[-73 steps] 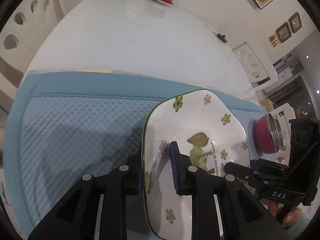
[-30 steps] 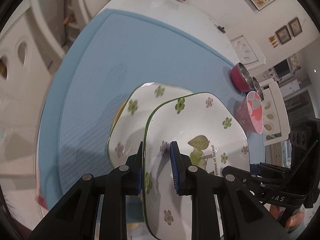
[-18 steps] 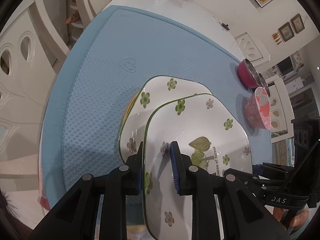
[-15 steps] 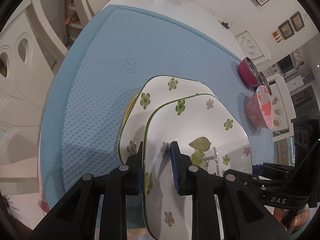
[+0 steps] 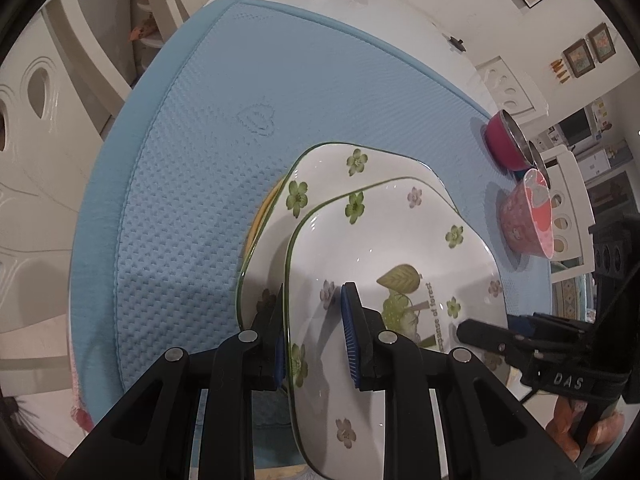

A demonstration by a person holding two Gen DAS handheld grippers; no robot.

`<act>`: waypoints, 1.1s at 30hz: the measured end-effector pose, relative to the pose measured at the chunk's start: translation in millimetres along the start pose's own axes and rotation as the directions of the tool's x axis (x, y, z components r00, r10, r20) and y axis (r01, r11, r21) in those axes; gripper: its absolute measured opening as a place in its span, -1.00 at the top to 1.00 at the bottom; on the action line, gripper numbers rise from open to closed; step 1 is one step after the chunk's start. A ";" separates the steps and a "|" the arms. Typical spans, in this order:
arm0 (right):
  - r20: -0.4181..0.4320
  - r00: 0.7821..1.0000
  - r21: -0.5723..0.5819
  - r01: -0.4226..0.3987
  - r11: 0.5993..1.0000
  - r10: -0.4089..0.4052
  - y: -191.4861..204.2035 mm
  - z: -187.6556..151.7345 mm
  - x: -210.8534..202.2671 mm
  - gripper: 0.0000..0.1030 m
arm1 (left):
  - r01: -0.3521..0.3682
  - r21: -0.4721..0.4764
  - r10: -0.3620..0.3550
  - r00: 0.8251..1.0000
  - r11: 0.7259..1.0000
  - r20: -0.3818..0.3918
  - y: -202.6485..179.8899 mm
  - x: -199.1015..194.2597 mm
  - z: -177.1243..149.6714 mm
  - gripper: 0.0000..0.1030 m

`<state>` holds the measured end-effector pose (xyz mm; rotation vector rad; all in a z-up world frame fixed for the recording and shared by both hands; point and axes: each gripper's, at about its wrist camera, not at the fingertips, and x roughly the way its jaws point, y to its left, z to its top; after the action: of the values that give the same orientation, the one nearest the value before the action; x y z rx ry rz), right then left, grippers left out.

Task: Organize plates and bowls
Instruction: 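Lower the smaller green-tree plate onto the stacked plates and open both grippers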

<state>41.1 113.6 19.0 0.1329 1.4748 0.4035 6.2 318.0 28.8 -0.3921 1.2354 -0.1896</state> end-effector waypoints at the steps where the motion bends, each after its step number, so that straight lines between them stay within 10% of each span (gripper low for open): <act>1: -0.001 1.000 0.000 -0.001 1.000 0.001 0.2 2.7 0.7 0.22 | 0.000 0.002 0.000 1.000 1.000 -0.001 0.6 -0.7 -0.5 0.62; 33: 0.103 0.991 -0.092 0.090 0.992 -0.081 11.1 35.8 -10.9 0.19 | 0.231 -0.005 -0.229 0.960 0.973 -0.160 18.4 -16.3 -59.1 0.54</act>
<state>73.8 125.8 36.5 0.0119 1.3562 0.3923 -56.1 329.5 19.8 -0.5163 1.3438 -0.4357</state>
